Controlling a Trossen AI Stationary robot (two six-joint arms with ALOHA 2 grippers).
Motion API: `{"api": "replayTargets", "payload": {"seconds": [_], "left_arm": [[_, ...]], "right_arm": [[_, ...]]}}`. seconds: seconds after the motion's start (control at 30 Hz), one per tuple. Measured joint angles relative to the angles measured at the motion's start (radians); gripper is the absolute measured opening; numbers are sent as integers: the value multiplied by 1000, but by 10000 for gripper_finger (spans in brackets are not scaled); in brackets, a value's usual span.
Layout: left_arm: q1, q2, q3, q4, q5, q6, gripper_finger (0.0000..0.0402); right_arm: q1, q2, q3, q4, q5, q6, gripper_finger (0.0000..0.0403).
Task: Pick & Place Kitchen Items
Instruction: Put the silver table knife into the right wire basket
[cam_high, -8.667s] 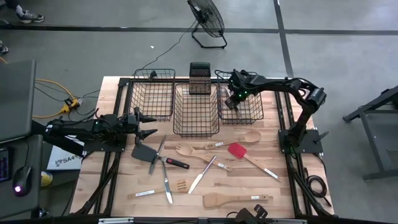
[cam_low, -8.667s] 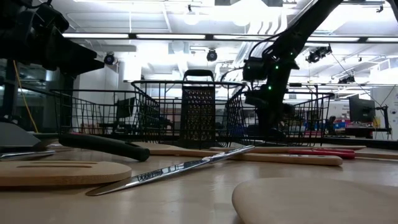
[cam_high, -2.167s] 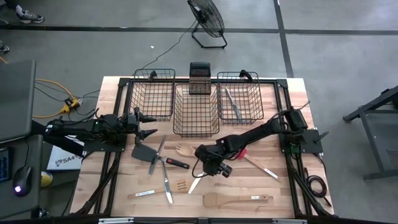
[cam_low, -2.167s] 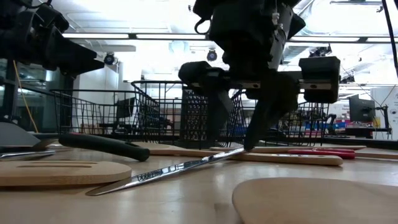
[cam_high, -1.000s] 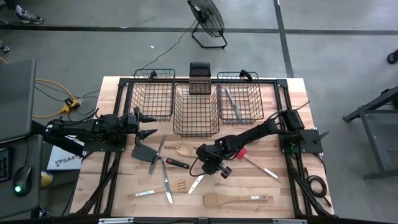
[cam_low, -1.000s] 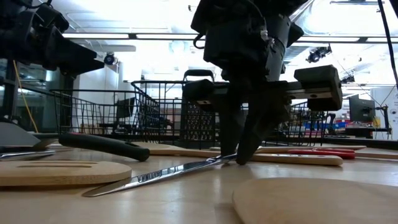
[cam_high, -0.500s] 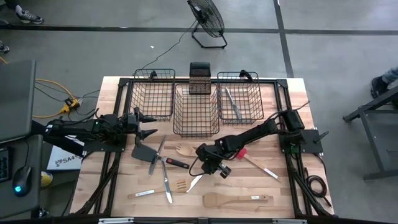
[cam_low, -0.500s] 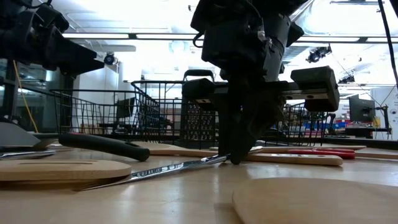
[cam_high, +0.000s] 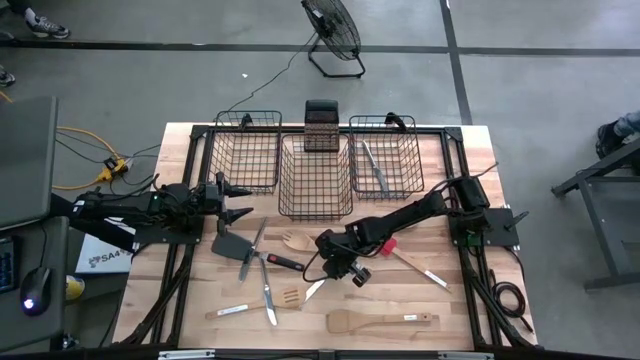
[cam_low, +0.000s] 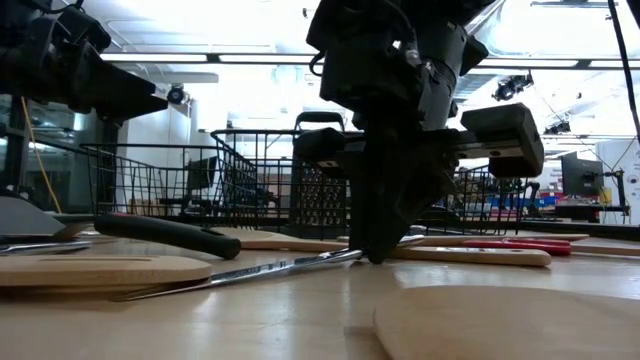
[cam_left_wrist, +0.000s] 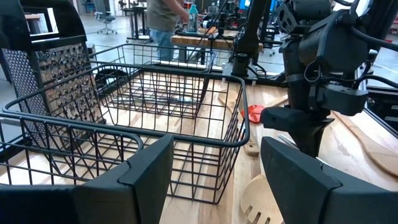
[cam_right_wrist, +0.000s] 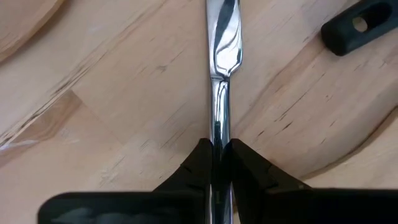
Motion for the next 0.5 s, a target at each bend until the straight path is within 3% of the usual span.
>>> {"api": "replayTargets", "payload": {"seconds": [0.5], "left_arm": [[0, 0, 0, 0, 1, 0, 237]], "right_arm": [[-8, -104, -2, -77, 29, 30, 32]]}}
